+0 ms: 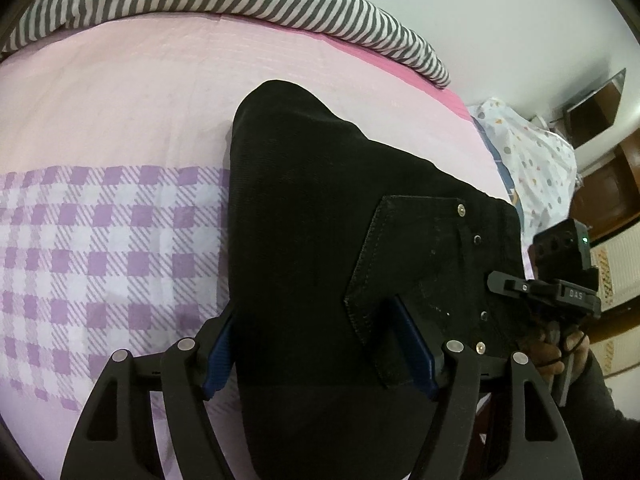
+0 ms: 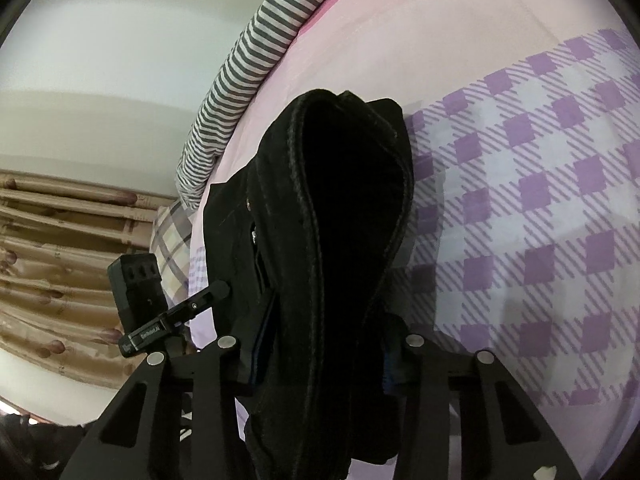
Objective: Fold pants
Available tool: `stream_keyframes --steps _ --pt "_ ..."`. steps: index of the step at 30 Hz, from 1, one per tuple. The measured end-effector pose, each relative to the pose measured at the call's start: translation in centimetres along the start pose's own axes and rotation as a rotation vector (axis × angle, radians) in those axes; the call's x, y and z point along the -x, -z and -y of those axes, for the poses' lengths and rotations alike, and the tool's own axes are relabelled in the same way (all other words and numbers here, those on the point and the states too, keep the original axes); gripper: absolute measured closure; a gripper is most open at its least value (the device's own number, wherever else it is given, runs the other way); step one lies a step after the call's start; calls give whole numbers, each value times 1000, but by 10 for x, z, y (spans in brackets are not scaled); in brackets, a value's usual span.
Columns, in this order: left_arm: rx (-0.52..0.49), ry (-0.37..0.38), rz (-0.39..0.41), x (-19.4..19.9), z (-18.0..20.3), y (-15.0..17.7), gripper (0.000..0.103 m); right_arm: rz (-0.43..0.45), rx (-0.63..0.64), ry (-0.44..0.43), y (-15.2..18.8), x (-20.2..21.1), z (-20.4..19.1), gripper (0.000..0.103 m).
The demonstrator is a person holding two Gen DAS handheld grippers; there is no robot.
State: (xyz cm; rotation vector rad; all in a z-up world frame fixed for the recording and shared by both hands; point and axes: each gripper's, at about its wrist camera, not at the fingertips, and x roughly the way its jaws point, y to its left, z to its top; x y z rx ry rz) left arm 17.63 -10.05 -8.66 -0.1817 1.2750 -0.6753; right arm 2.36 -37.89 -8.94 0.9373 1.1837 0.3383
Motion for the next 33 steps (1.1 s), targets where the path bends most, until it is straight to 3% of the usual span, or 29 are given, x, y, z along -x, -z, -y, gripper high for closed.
stream_keyframes --steps 5,16,22,33 --pt "-53 -104 15 -3 13 5 36 10 -5 19 0 0 -2 64" --pt "-60 -174 23 2 22 4 60 80 -14 116 7 -2 -15 70" --pt "-73 -180 24 8 24 4 73 118 -14 161 10 -2 -29 74" --pt "-116 -169 57 33 30 12 82 159 16 208 14 -3 -74 76"
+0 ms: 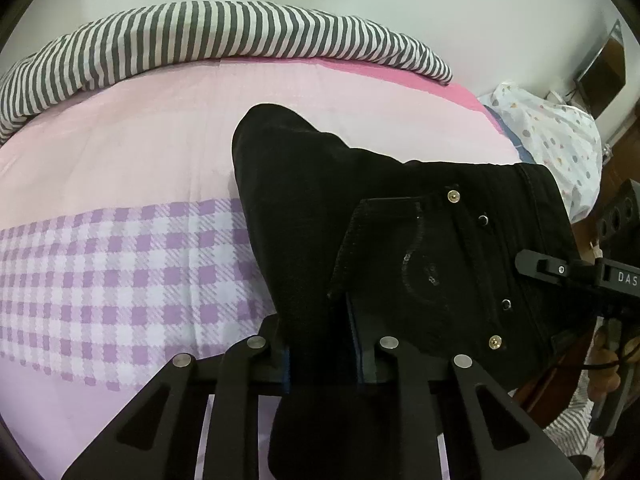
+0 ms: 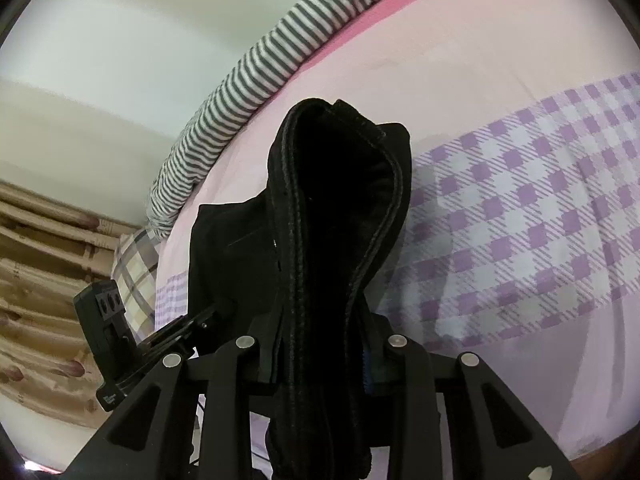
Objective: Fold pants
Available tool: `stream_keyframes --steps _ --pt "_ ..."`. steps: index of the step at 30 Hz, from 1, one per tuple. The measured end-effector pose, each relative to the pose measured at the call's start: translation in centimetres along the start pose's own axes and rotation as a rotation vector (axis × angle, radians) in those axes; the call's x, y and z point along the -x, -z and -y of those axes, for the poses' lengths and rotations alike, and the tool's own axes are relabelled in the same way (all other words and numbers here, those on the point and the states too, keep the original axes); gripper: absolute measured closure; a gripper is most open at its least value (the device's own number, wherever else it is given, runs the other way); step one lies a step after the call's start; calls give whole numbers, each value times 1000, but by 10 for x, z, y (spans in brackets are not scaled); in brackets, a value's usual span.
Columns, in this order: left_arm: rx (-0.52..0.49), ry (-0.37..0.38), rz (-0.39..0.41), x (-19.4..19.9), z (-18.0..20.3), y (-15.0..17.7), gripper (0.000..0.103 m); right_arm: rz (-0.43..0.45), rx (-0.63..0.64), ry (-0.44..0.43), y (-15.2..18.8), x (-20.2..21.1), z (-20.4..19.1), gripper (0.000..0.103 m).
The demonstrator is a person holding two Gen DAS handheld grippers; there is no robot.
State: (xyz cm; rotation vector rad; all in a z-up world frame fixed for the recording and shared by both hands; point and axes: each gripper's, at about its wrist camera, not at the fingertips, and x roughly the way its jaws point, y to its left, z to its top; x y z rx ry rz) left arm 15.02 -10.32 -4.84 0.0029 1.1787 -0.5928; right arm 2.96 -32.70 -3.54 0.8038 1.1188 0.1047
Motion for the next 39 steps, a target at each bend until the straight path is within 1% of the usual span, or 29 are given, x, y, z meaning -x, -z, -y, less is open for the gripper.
stream_keyframes --steps 9,16,22,30,33,39 --pt "-1 -12 27 29 -14 10 84 -16 26 -13 8 -6 -31 76" --pt "19 -44 59 57 -42 16 85 -39 62 -46 14 -22 -66 76" --pt "57 -88 86 77 -77 27 85 -71 108 -72 15 -50 -104 76" --pt "127 -147 140 98 -140 37 85 -113 154 -132 10 -92 -149 76" --pt "150 -167 153 101 -163 36 85 -131 170 -152 3 -111 -168 76" --pt "190 -195 180 113 -205 12 85 -160 185 -177 -9 -146 -195 76"
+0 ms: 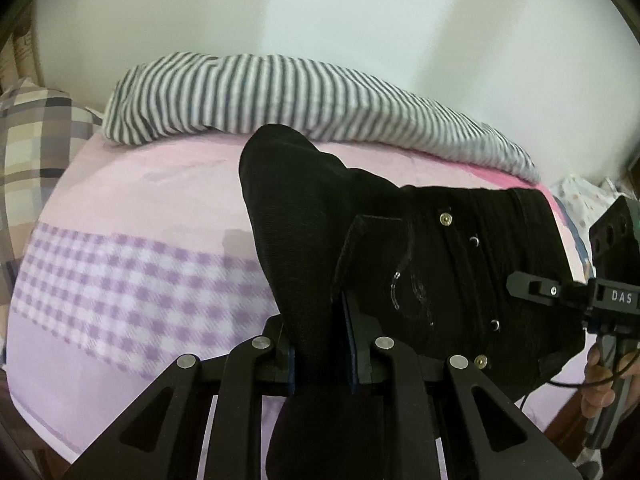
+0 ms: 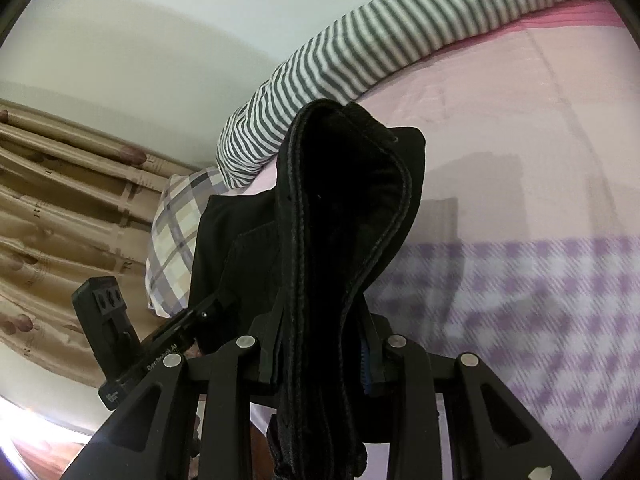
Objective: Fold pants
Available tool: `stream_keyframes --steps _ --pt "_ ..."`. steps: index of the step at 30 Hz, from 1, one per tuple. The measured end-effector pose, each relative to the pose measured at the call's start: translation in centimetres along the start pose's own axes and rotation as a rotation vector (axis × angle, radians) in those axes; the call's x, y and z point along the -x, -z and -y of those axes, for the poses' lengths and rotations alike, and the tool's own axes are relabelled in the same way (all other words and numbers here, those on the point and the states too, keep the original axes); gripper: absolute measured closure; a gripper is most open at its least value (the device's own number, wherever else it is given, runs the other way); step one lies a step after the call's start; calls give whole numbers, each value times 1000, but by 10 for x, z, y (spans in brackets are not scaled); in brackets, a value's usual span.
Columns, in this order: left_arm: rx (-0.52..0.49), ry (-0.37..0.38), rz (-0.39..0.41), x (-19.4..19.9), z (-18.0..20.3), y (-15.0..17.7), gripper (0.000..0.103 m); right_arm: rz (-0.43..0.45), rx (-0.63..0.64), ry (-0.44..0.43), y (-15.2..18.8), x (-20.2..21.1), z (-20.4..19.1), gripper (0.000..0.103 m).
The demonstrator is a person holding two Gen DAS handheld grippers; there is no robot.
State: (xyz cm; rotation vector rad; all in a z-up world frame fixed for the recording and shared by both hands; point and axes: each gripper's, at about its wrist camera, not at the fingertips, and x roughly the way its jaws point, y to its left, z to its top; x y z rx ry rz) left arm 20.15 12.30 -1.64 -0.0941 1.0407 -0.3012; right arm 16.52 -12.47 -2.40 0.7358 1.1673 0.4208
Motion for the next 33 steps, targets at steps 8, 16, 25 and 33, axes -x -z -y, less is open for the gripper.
stream_keyframes --steps 8,16,25,33 --pt "17 -63 -6 -27 -38 -30 85 -38 -13 -13 -31 -54 -7 76" --pt "58 -80 -10 -56 -72 -49 85 -68 -11 2 -58 -98 -6 76" --pt "48 -127 -49 -87 -90 -41 67 -66 -1 86 -62 -114 13 72" --pt "38 -169 -42 -89 -91 -32 55 -26 68 211 -52 -108 9 57"
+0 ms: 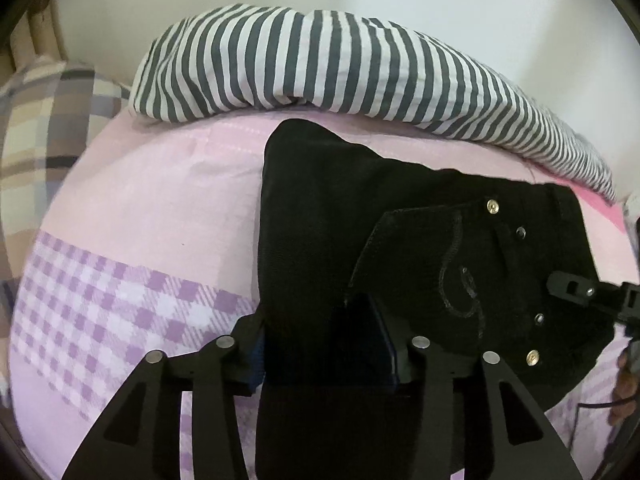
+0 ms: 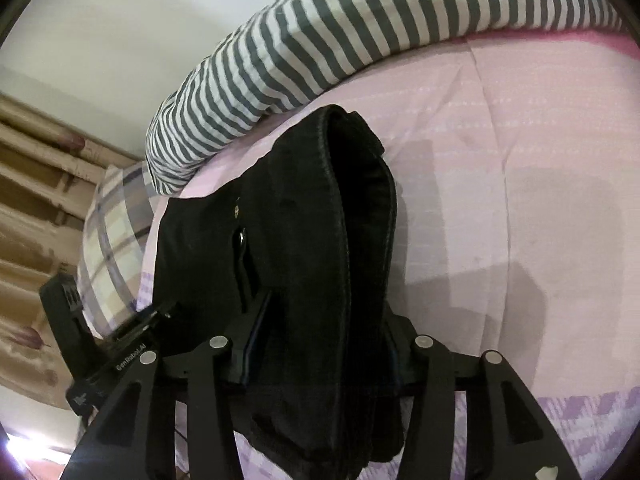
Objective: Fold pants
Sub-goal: 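Release the pants with both tools and pull them back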
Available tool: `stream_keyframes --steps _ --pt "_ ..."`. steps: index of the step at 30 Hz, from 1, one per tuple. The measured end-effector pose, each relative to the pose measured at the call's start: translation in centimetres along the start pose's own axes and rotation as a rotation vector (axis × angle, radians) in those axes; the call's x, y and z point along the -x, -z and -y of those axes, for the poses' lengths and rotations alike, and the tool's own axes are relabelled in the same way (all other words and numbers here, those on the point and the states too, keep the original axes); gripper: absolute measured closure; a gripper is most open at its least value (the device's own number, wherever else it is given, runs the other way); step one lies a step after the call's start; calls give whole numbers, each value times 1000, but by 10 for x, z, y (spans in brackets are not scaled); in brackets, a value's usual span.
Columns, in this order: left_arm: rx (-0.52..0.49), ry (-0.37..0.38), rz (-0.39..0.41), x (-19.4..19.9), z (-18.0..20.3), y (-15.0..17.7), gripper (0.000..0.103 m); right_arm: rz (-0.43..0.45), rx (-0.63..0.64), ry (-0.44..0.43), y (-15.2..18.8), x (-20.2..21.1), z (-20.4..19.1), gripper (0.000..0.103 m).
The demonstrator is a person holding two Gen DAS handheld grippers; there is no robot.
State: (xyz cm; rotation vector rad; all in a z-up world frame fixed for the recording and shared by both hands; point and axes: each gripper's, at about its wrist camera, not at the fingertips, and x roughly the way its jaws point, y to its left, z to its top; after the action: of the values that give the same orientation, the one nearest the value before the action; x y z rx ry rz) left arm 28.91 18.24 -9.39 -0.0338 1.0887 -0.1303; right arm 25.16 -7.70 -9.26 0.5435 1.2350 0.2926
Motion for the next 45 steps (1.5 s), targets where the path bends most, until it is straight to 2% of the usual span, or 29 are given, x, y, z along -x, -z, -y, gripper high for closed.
stream_keyframes --steps 4,12,23,32,38,43,45 --pt "-33 -51 13 10 6 8 53 17 21 14 6 12 -4 56" --pt "-8 -110 46 43 19 37 52 32 105 70 37 37 -14 53" --pt "19 -124 100 98 38 67 49 28 142 137 60 29 -12 45" --pt "4 -130 99 116 48 91 47 61 200 231 65 33 -32 41" --pt "10 -144 98 120 50 104 47 114 297 310 80 43 -64 32" --pt "20 -154 102 122 48 107 47 163 314 320 90 56 -80 20" --pt "24 -154 102 122 47 108 47 170 311 318 93 59 -82 18"
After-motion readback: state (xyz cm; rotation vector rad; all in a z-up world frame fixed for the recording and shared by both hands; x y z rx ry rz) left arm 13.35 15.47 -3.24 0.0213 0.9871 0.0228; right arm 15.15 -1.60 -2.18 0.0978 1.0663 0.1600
